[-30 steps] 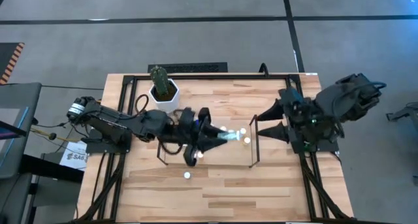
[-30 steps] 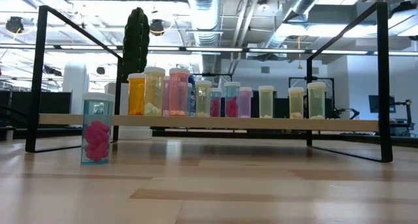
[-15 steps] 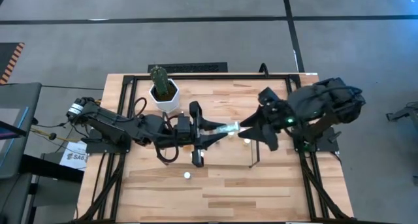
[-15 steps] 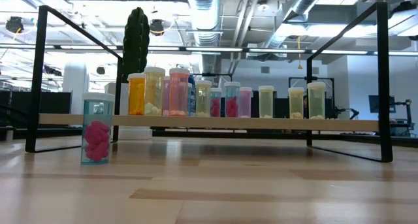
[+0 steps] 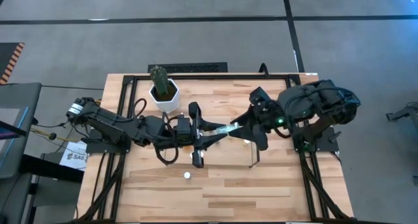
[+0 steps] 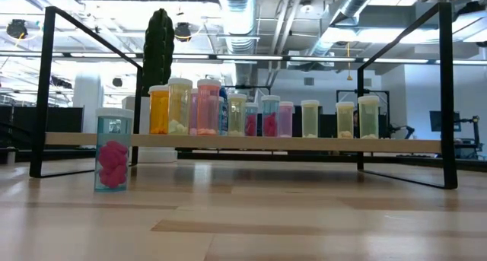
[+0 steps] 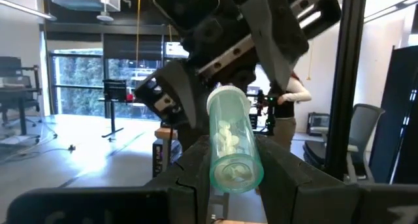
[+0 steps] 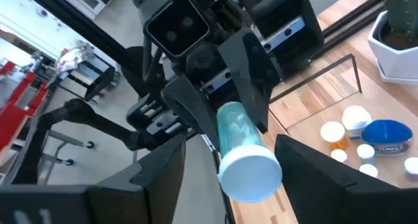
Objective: Pick and place medicine bottles onto shelf by color
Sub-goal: Put the blue pill bottle on the shelf
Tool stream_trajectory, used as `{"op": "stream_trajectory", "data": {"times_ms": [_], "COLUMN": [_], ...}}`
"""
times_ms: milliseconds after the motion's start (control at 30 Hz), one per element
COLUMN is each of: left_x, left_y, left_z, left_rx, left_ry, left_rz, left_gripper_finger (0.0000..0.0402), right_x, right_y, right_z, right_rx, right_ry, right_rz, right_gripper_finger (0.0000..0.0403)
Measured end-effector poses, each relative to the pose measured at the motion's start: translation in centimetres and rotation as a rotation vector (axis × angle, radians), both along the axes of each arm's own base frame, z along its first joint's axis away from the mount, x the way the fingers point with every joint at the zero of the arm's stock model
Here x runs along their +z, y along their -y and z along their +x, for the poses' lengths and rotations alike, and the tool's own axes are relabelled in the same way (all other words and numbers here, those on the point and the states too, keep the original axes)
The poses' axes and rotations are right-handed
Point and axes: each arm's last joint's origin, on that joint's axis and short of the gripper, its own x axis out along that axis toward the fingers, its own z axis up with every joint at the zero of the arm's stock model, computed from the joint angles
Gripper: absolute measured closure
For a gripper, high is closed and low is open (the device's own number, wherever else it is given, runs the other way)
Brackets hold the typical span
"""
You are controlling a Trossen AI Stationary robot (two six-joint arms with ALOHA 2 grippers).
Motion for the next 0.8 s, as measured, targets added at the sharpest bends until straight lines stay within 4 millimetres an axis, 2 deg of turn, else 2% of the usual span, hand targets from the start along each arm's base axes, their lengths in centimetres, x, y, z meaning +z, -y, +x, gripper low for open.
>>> {"op": "stream_trajectory", "data": {"times_ms": [233, 600, 800], "left_x": [0.01, 0.28, 0.28], "left_y": [0.01, -0.05, -0.06], "left_z": [-0.01, -0.09, -0.09], "left_rx": [0.001, 0.023, 0.026], "left_ry": [0.001, 0.024, 0.024], "left_rz": [0.007, 0.029, 0.023], "left_gripper_finger": [0.0319, 0.0319, 0.0317], "right_x": [-0.07, -0.07, -0.06], "right_y": [-0.03, 0.01, 0.01], "right_z": [0.06, 0.09, 0.08], "right_rx": [-0.002, -0.005, 0.003], "right_ry": [-0.004, -0.003, 0.001], "right_rz": [0.003, 0.003, -0.021], "right_gripper_finger": [0.0179, 0.0278, 0.0291]}}
